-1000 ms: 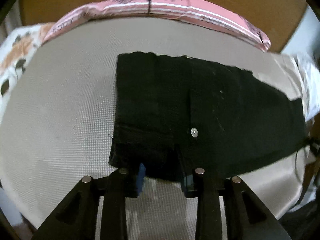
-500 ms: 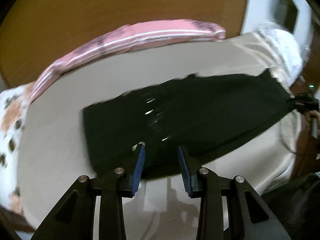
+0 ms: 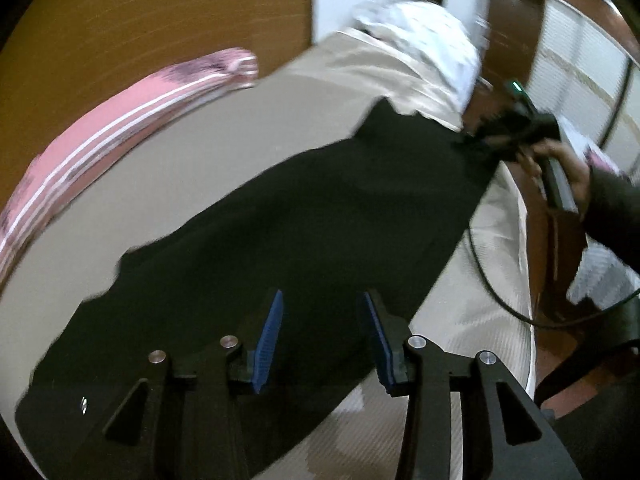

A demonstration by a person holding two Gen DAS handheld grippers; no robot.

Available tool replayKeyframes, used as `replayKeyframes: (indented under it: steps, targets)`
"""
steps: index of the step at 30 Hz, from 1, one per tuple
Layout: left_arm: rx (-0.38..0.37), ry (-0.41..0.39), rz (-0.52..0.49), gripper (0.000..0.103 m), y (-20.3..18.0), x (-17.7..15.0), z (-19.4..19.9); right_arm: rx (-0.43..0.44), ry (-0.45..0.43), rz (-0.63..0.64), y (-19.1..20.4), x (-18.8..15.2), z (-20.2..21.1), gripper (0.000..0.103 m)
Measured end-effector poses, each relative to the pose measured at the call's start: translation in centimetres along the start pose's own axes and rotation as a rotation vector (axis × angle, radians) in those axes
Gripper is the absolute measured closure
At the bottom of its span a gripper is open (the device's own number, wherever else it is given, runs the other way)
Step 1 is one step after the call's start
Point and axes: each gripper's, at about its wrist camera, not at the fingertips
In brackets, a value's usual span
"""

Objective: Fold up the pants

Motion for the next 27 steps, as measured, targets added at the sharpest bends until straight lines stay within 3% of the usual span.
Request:
replayKeyframes:
  steps: [5, 15, 24, 26, 27]
  targets:
    - [-0.04, 0.016, -0.13, 0.06, -4.0, 1.4, -2.6, 0.026, 0.002, -0.008, -0.1, 0.8, -0.4, 0.093]
    - [-0.039, 0.022, -0.196, 0.06, -7.2, 2.2, -5.6, 0.12, -0.02, 0.005, 1.9, 2.0, 1.8, 0.098]
    - [-0.033, 0.022, -0.244, 0.06, -9.8, 3.2, -7.4, 0.137, -0.058, 0.028, 3.6, 2.6, 4.1, 0.098]
    - [-0.023, 0.023, -0.251, 0.074, -10.5, 3.5, -7.8, 0.133, -0.071, 0.035, 3.6, 2.5, 4.8, 0.098]
    - [-0.023, 0.02, -0.249, 0.09, -10.6, 3.6, -7.8, 0.126, -0.076, 0.038, 3.6, 2.4, 5.2, 0.098]
Point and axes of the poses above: each gripper's, at about its wrist camera, not at the fingertips, and z roughly against the way its jaws point, y to its left, x to its top, and after that the axes turned 8 degrees about x, right-handed
